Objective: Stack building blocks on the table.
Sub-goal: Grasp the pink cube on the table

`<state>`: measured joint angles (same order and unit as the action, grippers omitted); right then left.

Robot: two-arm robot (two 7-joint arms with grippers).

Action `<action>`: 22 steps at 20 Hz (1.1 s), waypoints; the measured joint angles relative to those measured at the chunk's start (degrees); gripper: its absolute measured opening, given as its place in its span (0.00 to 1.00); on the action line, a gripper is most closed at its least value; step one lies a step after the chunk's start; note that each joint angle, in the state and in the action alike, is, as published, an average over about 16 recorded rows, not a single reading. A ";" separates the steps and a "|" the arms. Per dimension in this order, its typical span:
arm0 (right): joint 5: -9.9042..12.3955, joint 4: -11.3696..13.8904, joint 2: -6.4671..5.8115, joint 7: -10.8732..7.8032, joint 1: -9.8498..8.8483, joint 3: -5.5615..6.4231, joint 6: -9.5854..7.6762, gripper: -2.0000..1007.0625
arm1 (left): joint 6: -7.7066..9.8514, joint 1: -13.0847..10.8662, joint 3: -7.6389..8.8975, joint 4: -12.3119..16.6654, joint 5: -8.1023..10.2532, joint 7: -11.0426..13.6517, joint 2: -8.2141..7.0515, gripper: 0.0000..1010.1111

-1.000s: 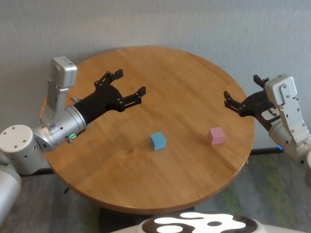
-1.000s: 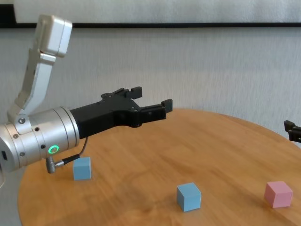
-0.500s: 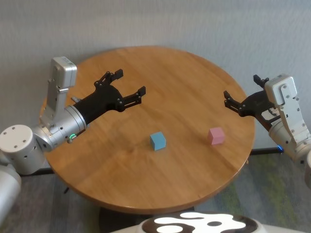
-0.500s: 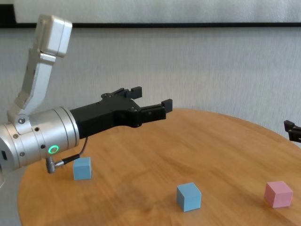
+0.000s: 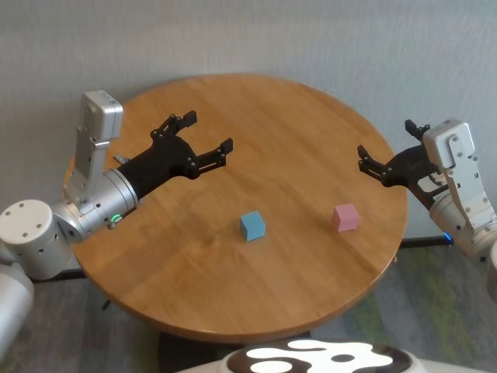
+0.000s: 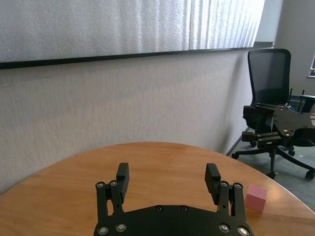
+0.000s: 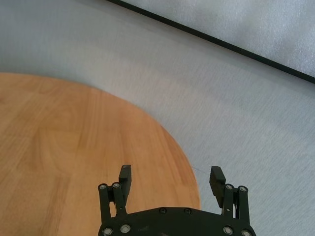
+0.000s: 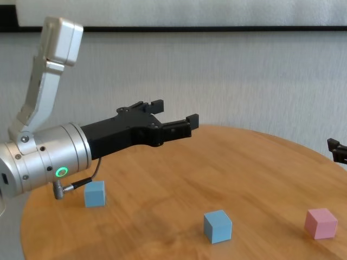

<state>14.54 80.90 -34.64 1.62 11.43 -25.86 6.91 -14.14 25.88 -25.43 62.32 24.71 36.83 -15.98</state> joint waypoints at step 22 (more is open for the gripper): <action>1.56 2.02 -0.51 -2.15 -0.71 0.35 -2.72 1.00 | 0.00 0.00 0.00 0.00 0.00 0.00 0.00 0.99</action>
<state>16.10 82.91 -35.15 -0.53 10.73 -25.51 4.19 -14.14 25.87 -25.43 62.32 24.71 36.83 -15.98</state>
